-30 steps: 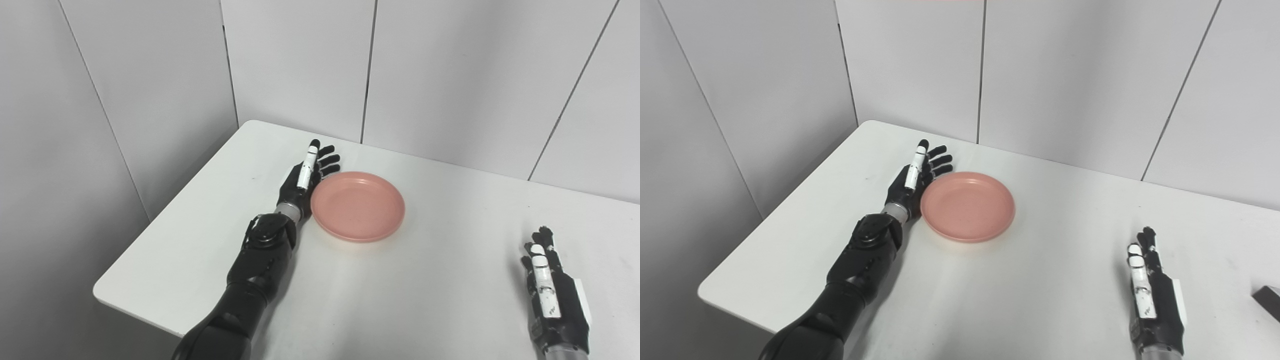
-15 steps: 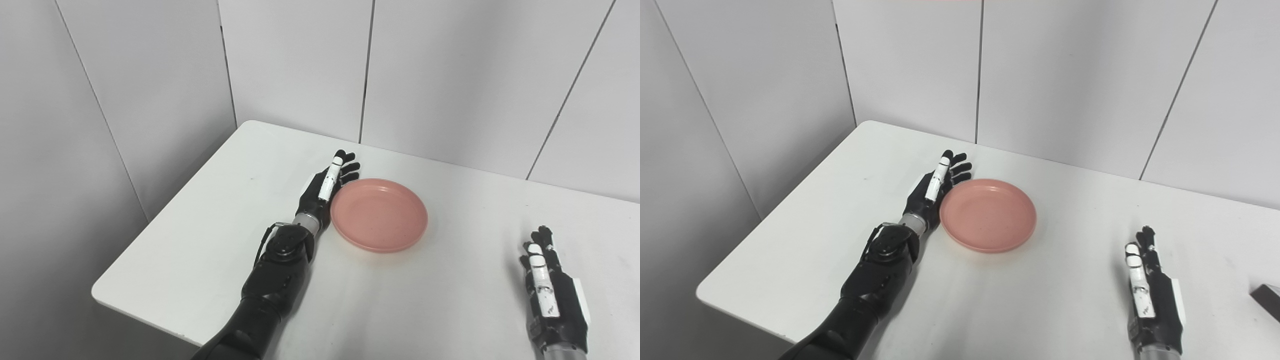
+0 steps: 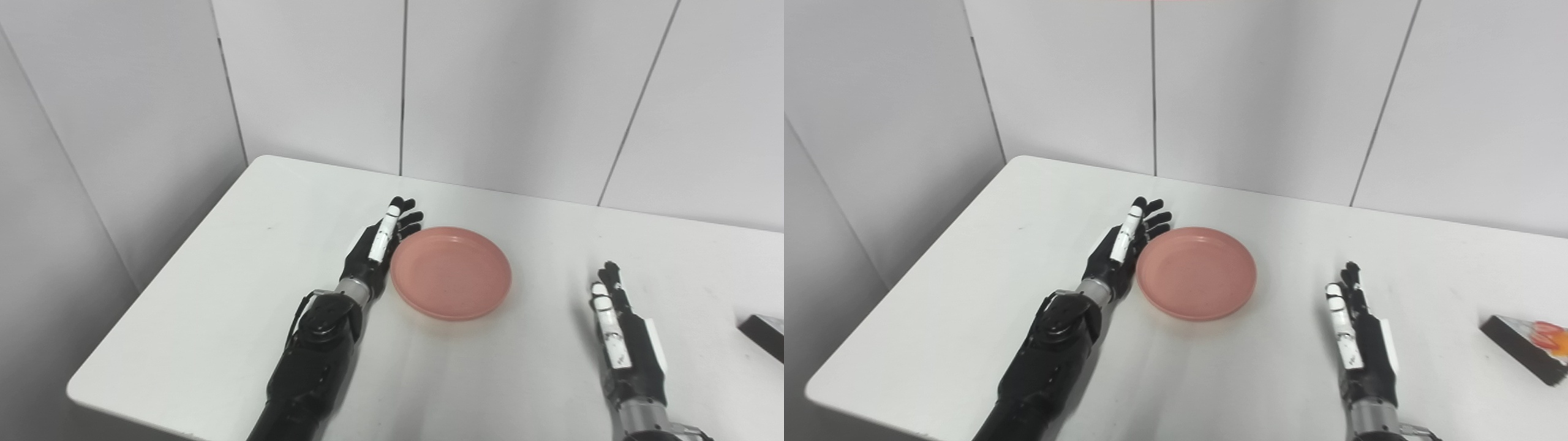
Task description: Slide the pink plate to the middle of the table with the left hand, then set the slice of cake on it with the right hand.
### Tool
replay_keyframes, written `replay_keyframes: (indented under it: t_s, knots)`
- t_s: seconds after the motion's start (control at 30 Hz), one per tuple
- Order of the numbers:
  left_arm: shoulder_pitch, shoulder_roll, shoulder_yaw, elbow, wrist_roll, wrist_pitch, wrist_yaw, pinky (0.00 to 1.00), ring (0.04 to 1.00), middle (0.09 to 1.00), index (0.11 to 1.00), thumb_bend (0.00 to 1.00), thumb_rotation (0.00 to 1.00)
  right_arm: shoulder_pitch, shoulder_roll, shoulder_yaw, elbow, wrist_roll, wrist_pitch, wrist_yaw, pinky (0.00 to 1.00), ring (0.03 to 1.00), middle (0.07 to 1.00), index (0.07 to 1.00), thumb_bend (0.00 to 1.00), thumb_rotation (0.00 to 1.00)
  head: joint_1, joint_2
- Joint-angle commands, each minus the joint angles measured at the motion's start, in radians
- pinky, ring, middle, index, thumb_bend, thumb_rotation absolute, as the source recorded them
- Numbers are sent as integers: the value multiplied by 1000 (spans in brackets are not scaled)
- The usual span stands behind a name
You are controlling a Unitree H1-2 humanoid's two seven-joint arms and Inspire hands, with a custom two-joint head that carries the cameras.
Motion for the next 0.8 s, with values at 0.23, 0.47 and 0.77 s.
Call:
replay_keyframes:
  t_s: [0.23, 0.47, 0.77]
  knots:
    - [9, -16, 4, -121, -44, 65, -37, 953, 933, 914, 905, 555, 1000, -41, 47, 8, -25, 6, 32, -16, 1000, 1000, 1000, 1000, 521, 747, -102, 20]
    - [28, -11, -13, -120, -51, 51, -76, 966, 953, 931, 918, 559, 1000, -46, 69, 21, -22, -8, 44, -34, 1000, 1000, 1000, 1000, 542, 752, -199, 42]
    - [52, -26, -23, -125, -37, 8, -86, 974, 963, 942, 923, 559, 1000, -70, 101, 20, 16, 13, 12, -44, 1000, 1000, 1000, 1000, 592, 708, -283, 86]
